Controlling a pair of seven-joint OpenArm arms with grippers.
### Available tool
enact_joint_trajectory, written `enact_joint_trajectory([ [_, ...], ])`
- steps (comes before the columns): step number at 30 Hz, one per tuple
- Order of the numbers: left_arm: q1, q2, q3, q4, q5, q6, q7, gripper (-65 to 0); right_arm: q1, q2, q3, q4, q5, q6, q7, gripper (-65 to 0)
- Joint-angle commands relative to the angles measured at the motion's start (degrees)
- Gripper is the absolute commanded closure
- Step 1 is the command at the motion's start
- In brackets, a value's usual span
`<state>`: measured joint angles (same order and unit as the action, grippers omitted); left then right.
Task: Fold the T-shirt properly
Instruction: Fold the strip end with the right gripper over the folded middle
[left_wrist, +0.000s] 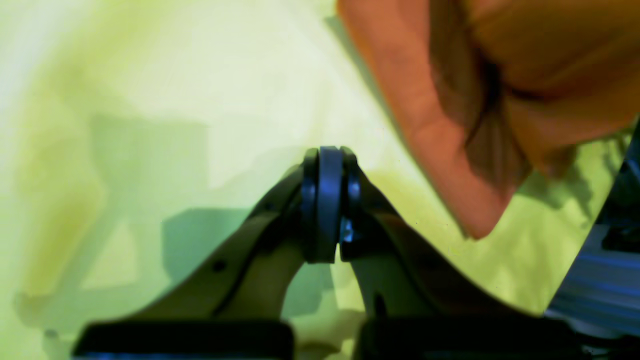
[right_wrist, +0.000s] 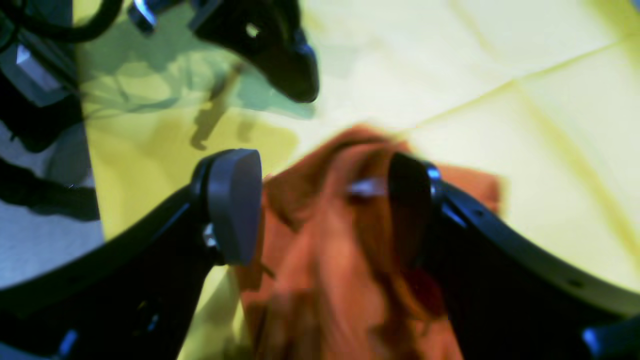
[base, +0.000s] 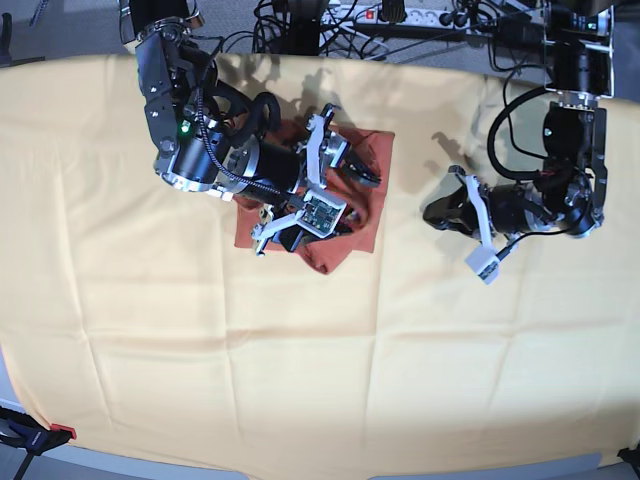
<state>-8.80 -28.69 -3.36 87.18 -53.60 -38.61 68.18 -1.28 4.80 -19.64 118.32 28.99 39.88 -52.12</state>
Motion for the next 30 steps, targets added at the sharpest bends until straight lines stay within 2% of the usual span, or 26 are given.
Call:
enact_joint_trajectory([
  [1, -1.2, -0.9, -0.5, 0.9, -1.6, -0.3, -0.8, 0.0, 0.8, -0.3, 0.0, 2.1, 3.5, 0.1, 0.8, -41.9],
  [3, -1.2, -1.0, -0.5, 0.8, -1.6, -0.3, -0.6, 0.0, 0.8, -0.3, 0.0, 2.4, 5.7, 0.1, -3.2, -41.8],
  [5, -1.2, -1.0, -0.5, 0.8, -1.4, -0.3, -0.2, 0.0, 0.8, -0.2, -0.2, 2.0, 4.4, 0.1, -5.4, -41.8],
  [7, -1.2, -1.0, -0.5, 0.8, -1.4, -0.3, -0.3, 0.0, 1.0, -0.2, -0.2, 1.9, 2.0, 0.1, -5.5, -41.8],
  [11, -1.2, -1.0, -0.5, 0.9, -3.3, -0.4, -0.7, 0.0, 1.2, -0.1, 2.9, 2.8, 2.7, 0.1, -5.2, -41.8],
  [15, -1.3, -1.0, -0.5, 0.9, -5.4, -1.4, -0.1, 0.0, 1.0, 1.7, 8.2, 5.1, 4.5, 0.1, -5.1, -41.8],
  [17, -1.3, -1.3, -0.5, 0.9, -8.4, -1.4, 1.5, 0.0, 1.0, 2.0, 11.4, 6.2, 4.4, 0.1, -5.0, -41.8],
  [21, -1.7, -2.0, -0.5, 1.4, -16.9, -1.4, 1.9, 0.0, 0.9, 2.0, 18.4, 6.3, 4.4, -3.3, -3.8, -41.8],
  [24, -2.8, -1.9, -0.4, 3.8, -20.4, -1.4, 2.2, 0.0, 0.1, 2.1, 24.0, 6.3, 3.8, -4.6, -3.3, -41.8],
  [30, -3.6, -1.9, -0.4, 9.9, -21.0, -1.4, 2.4, 0.0, -1.7, 2.1, 34.5, 6.3, 6.3, -5.2, -3.0, -41.8],
])
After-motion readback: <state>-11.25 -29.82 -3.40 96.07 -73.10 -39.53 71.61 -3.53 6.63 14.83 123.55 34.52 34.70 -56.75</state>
